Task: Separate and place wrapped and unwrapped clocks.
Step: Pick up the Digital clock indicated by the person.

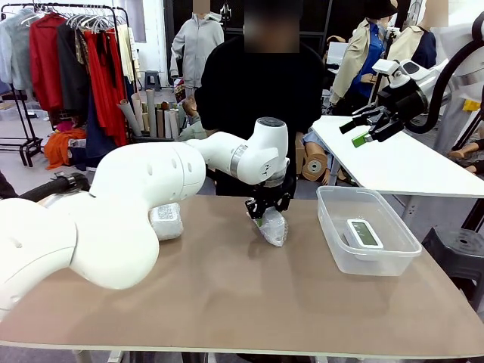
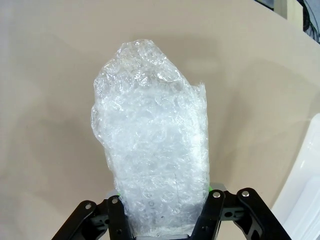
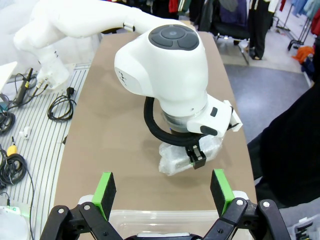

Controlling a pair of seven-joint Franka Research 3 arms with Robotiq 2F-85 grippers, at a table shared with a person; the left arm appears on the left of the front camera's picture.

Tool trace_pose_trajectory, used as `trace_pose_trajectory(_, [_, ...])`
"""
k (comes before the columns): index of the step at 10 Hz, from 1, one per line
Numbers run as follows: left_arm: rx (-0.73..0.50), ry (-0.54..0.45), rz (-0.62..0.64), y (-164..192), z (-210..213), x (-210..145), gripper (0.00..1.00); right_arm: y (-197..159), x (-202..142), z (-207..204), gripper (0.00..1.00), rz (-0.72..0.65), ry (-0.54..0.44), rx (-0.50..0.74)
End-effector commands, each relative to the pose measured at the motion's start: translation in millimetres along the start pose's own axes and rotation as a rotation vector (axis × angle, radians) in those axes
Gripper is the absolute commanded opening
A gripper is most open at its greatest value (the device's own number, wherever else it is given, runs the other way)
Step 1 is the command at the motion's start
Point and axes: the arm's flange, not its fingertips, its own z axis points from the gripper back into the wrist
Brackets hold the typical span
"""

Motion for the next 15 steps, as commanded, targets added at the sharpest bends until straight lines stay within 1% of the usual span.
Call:
trace_pose_trajectory(1, [0.051, 0.006, -0.033, -2.5, 14.3, -7.6, 0.00, 0.4, 1.4, -0.6, 1.00, 0.001, -0.009, 0.000])
trace_pose_trajectory(3, [0.114, 0.011, -0.057, -1.8, 29.9, -16.2, 0.00, 0.4, 1.4, -0.6, 1.00, 0.001, -0.009, 0.000])
trace_pose_trajectory(8, [0.171, -0.015, -0.124, 7.3, 87.4, -32.7, 0.00, 0.4, 1.4, -0.6, 1.00, 0.001, -0.009, 0.000])
trace_pose_trajectory(10, [0.161, -0.028, -0.155, 16.7, 116.7, -35.4, 0.00, 0.4, 1.4, -0.6, 1.00, 0.001, -0.009, 0.000])
trace_pose_trajectory(12, [0.129, -0.011, -0.220, 26.2, 148.4, -38.6, 0.00, 0.4, 1.4, -0.6, 1.00, 0.001, -0.009, 0.000])
trace_pose_trajectory(15, [0.122, -0.044, -0.276, 38.4, 194.5, -39.5, 0.00, 0.4, 1.4, -0.6, 1.00, 0.001, -0.009, 0.000])
